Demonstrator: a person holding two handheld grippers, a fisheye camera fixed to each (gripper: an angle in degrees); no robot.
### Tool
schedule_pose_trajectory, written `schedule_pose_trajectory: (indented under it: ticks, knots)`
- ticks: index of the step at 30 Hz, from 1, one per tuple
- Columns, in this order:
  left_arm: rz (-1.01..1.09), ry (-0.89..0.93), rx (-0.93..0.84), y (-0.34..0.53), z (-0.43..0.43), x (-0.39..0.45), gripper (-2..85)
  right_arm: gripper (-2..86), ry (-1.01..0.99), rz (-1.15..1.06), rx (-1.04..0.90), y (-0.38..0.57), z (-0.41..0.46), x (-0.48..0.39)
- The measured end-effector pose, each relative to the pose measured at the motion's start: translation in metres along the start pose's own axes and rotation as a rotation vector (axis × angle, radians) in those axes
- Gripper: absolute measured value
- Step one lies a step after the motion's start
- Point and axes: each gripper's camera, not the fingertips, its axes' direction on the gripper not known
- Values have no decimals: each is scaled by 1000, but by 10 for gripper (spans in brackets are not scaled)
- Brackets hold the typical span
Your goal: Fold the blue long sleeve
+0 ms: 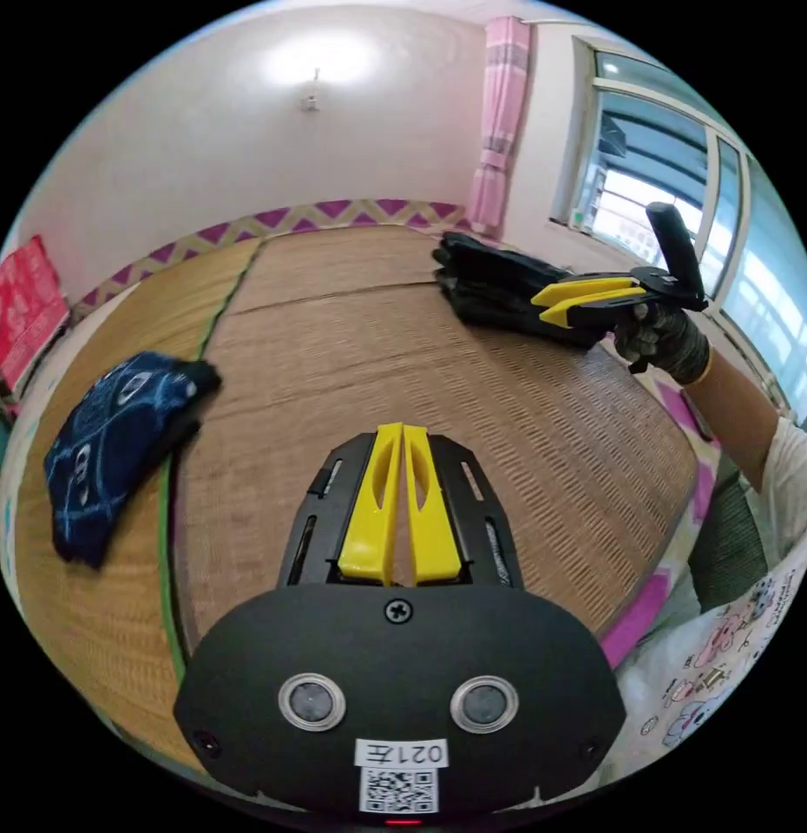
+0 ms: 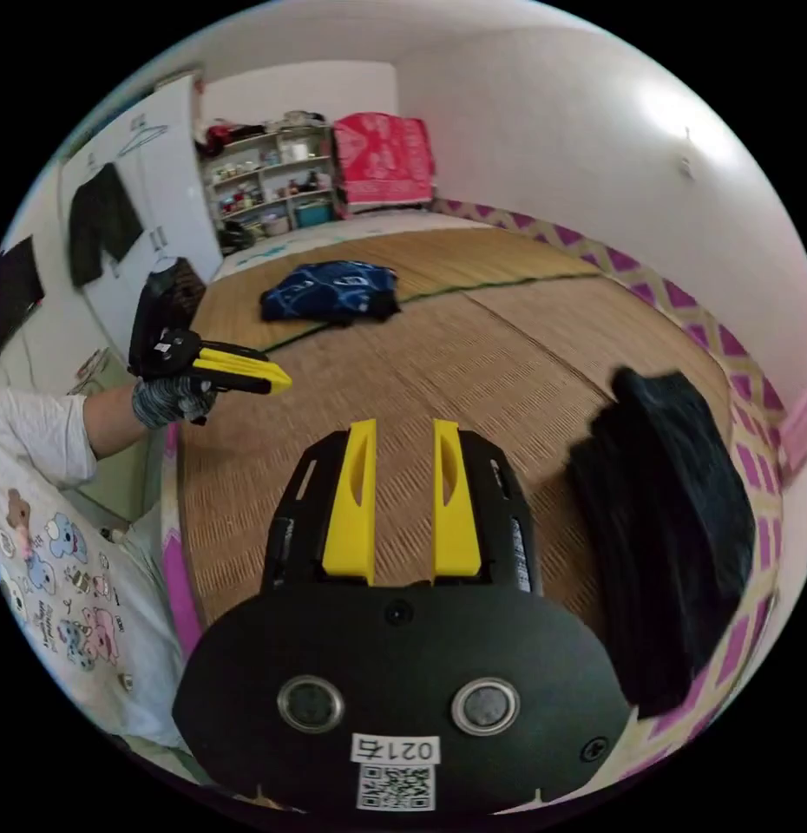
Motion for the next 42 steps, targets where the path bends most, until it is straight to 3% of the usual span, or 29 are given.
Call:
schedule_pose_trajectory:
  ticks: [6,14,22,25,32,36,42]
  knots:
    - [-205,-139,49,76,-55,-60,-10,133,-32,-248,6,-114,114,-99]
    - [-346,-92,93,142,-110,-114,-10,136,-10,-582,37,-245,235,-219]
    - [-395,-96,91,190,-134,-138,-10,130,149,-952,-33,-270,310,-316]
    - [-413,-96,99,200,-143,-143,-10,69,200,-841,-47,-286,316,-318]
    - [-410,-109,99,215,-164,-143,-10,24,-260,-265,118,-335,218,-197]
    - [-416,-55,135,213,-174,-138,-10,15,-199,-294,138,-317,159,-151]
    - [-405,131,135,195,-150,-114,-8,10,-70,-423,-29,-204,86,-140]
